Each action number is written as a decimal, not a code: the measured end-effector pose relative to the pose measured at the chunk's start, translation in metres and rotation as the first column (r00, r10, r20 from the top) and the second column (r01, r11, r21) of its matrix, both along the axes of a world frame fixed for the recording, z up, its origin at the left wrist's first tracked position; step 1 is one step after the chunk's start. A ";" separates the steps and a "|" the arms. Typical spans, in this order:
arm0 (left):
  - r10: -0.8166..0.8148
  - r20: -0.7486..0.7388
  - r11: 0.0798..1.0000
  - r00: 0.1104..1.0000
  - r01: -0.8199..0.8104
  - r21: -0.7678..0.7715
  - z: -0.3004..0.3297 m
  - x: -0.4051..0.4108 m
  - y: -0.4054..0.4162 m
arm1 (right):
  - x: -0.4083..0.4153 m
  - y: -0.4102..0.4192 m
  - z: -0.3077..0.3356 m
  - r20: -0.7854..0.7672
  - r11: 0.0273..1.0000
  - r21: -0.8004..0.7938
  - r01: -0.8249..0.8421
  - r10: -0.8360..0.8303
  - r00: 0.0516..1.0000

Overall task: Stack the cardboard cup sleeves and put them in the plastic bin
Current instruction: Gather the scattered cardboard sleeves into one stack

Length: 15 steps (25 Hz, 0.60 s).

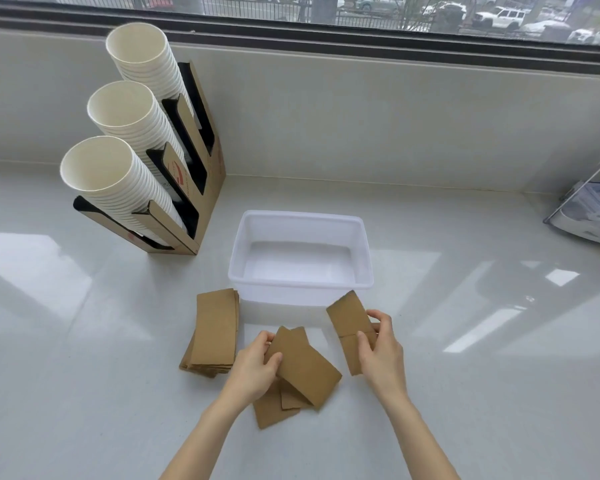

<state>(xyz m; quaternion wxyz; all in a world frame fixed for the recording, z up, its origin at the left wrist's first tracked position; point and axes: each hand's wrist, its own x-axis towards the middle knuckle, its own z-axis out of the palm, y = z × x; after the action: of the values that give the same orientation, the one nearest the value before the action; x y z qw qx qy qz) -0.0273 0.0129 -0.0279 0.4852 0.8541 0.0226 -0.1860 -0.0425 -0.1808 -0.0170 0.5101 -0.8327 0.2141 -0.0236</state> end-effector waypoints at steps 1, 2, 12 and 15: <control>0.010 -0.005 1.000 1.000 -0.010 -0.021 0.001 0.000 0.000 | -0.002 -0.002 0.004 0.049 1.000 0.022 -0.014 0.013 0.999; 0.022 -0.015 0.999 1.000 -0.023 -0.045 0.002 0.000 0.000 | -0.004 -0.003 0.008 0.085 0.997 0.056 -0.052 0.047 0.995; 0.172 -0.118 0.937 0.978 -0.199 -0.286 0.016 0.003 -0.002 | -0.003 0.025 0.010 0.014 0.938 0.000 -0.348 0.348 0.938; 0.160 -0.110 0.927 0.981 -0.187 -0.325 0.018 0.002 -0.001 | 0.001 0.032 0.009 0.020 0.923 -0.025 -0.383 0.384 0.923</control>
<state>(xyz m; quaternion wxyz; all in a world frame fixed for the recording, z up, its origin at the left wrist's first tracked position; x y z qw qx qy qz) -0.0254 0.0115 -0.0103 0.6359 0.7460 0.0860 -0.1780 -0.0417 -0.1486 -0.0082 0.4988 -0.8634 0.0406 0.0642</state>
